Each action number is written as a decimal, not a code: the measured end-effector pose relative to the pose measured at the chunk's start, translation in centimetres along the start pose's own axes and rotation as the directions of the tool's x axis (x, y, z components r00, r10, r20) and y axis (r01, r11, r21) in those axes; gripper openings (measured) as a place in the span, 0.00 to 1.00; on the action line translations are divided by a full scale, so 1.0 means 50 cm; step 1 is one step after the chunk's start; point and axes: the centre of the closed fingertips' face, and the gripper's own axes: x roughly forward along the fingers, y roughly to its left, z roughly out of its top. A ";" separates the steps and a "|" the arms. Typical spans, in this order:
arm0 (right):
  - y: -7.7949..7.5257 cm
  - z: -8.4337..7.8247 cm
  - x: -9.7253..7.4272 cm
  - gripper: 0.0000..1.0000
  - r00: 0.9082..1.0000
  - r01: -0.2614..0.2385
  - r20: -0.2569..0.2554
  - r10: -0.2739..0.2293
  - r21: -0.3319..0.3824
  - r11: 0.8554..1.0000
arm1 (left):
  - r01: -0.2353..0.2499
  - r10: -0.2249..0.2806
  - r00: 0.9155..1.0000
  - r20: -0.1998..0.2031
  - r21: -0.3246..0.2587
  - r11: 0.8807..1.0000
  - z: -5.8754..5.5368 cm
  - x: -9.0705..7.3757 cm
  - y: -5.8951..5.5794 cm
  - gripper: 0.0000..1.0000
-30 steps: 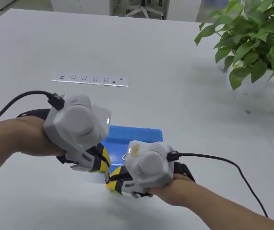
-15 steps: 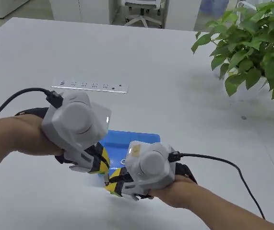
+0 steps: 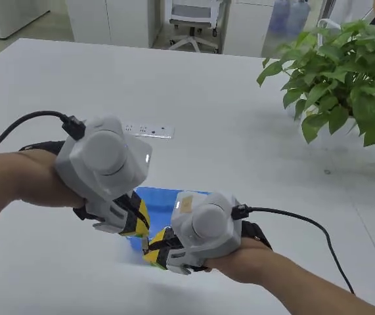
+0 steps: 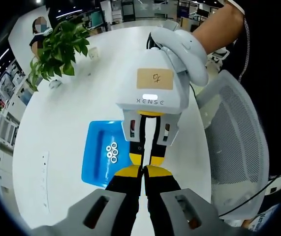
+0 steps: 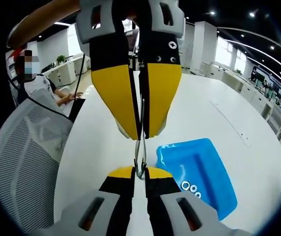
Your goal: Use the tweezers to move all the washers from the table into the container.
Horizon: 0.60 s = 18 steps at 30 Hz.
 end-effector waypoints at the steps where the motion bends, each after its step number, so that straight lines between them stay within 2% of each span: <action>1: -0.001 0.001 -0.001 0.09 1.000 0.000 -0.001 0.000 -0.003 1.000 | -0.001 0.001 1.000 0.000 0.002 1.000 0.002 -0.003 0.001 0.06; 11: -0.021 0.023 -0.016 0.09 1.000 0.015 0.003 -0.015 -0.021 1.000 | -0.023 0.023 1.000 0.005 0.020 1.000 0.016 -0.023 0.015 0.06; 18: -0.042 0.033 -0.021 0.09 1.000 0.025 0.006 -0.025 -0.031 0.999 | -0.040 0.039 0.999 0.014 0.031 0.999 0.025 -0.030 0.034 0.06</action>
